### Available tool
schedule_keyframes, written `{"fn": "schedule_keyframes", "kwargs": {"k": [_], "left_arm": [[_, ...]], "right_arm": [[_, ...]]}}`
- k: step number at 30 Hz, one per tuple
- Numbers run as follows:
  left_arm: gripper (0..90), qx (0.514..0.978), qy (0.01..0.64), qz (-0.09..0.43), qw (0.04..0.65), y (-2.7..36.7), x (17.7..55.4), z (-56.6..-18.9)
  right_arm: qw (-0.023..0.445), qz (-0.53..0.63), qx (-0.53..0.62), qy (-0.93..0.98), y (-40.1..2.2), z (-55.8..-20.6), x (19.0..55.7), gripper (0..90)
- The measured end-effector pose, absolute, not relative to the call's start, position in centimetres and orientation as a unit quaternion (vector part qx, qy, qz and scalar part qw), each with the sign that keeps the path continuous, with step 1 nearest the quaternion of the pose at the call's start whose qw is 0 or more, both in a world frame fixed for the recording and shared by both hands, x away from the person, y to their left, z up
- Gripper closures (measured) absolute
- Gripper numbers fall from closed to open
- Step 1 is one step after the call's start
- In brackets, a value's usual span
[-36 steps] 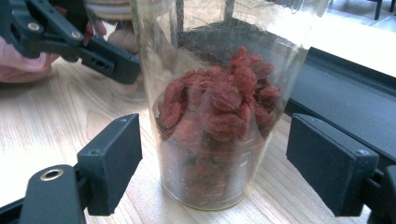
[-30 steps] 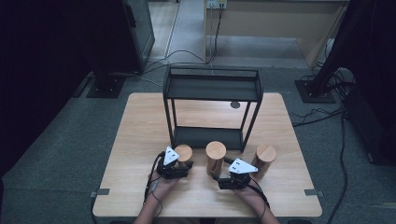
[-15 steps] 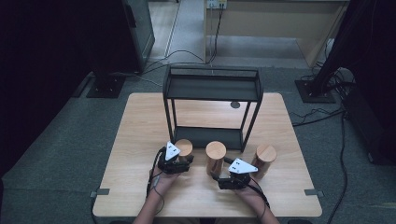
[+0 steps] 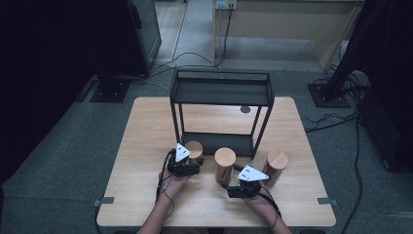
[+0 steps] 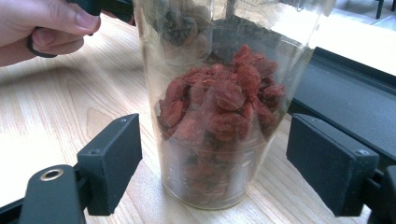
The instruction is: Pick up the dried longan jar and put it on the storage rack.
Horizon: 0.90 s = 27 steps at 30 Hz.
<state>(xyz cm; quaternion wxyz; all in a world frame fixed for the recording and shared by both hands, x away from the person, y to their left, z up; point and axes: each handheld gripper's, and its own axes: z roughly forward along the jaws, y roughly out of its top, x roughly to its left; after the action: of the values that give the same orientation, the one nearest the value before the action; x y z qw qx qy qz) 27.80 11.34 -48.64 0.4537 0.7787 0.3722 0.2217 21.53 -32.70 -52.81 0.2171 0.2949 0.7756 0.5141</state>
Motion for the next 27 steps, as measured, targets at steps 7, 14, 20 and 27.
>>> {"fn": "schedule_keyframes", "kwargs": {"k": [7, 14, 20, 27], "left_arm": [[25.4, 0.777, 0.382, 0.224, 0.446, 10.9, 28.2, -48.6], [25.4, 0.775, 0.38, 0.226, 0.45, 10.5, 28.7, -48.6], [25.4, 0.775, 0.382, 0.226, 0.45, 10.0, 29.1, -48.5], [25.4, 0.775, 0.382, 0.228, 0.448, 9.4, 29.5, -48.6]], "right_arm": [[0.217, 0.514, 0.295, 0.776, -32.7, -52.8, 21.5, 18.1], [0.219, 0.512, 0.294, 0.777, -32.6, -52.8, 21.5, 18.0], [0.219, 0.51, 0.294, 0.778, -32.6, -52.7, 21.5, 18.0], [0.221, 0.508, 0.292, 0.78, -32.5, -52.7, 21.5, 18.0]]}}
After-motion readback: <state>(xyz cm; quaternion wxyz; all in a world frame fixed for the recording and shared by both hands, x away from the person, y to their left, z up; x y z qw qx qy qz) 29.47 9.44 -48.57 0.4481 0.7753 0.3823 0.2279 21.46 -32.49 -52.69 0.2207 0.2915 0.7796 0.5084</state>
